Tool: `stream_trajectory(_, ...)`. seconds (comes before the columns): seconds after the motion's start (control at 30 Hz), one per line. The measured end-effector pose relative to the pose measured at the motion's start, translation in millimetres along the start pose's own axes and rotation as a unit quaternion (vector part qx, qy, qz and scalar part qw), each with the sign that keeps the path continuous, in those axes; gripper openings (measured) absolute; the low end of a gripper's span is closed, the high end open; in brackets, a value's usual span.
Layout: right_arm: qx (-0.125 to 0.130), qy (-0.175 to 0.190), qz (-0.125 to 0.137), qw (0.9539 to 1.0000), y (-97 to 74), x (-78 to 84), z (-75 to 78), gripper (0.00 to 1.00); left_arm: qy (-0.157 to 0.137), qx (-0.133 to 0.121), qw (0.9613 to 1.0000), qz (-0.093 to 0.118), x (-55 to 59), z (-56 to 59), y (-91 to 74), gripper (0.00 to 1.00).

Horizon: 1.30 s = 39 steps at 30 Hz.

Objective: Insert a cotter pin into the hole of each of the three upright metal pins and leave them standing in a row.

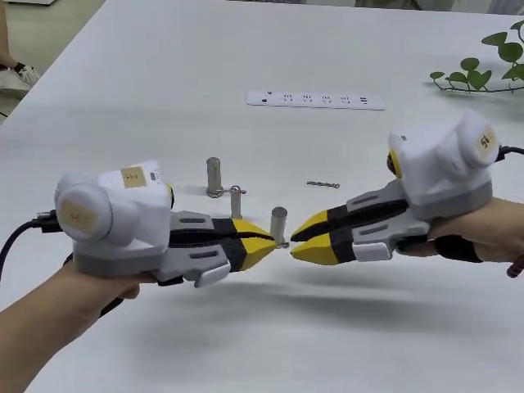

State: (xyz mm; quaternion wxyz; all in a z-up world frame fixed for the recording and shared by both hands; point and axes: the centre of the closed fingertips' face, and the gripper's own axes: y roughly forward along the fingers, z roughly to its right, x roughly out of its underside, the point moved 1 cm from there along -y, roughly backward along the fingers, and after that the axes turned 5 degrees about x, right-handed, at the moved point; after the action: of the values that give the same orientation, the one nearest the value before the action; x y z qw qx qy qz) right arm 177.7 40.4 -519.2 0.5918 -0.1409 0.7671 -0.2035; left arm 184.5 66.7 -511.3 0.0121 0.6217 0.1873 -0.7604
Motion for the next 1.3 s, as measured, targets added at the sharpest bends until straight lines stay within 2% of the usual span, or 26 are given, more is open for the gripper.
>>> stream_trajectory(0.2,-0.022,0.004,0.011,0.9997,1.1,-2.3,-7.4,0.08,-0.014,0.025,0.9994,0.021,-5.4,10.4,-1.2,0.0)
stream_trajectory(0.27,-0.035,0.014,0.021,0.9991,1.7,-5.9,-12.2,0.07,-0.02,0.032,0.999,0.026,-6.0,12.4,-1.7,0.0)
stream_trajectory(0.47,-0.054,0.017,0.027,0.9981,1.2,-9.1,-17.6,0.03,-0.038,0.052,0.9969,0.044,-8.4,19.7,-3.6,0.0)
stream_trajectory(0.57,-0.062,0.012,0.024,0.9977,1.4,-8.5,-21.0,0.02,-0.052,0.057,0.9951,0.062,-12.4,20.4,-5.7,0.0)
stream_trajectory(0.73,-0.066,0.007,0.024,0.9975,1.4,-9.7,-23.9,0.0,-0.055,0.062,0.9944,0.065,-13.2,22.8,-6.1,0.0)
stream_trajectory(1.03,-0.073,-0.021,0.005,0.9971,-1.4,-8.7,-28.7,0.0,-0.058,0.073,0.9936,0.063,-10.3,27.9,-4.9,0.0)
stream_trajectory(1.13,-0.071,-0.034,0.001,0.9969,-1.9,-8.5,-28.1,0.0,-0.057,0.072,0.9937,0.065,-10.6,27.8,-4.3,0.0)
stream_trajectory(1.3,-0.061,-0.062,-0.019,0.996,0.2,-5.9,-26.5,0.0,-0.049,0.06,0.9957,0.052,-6.2,24.9,-2.2,0.01)
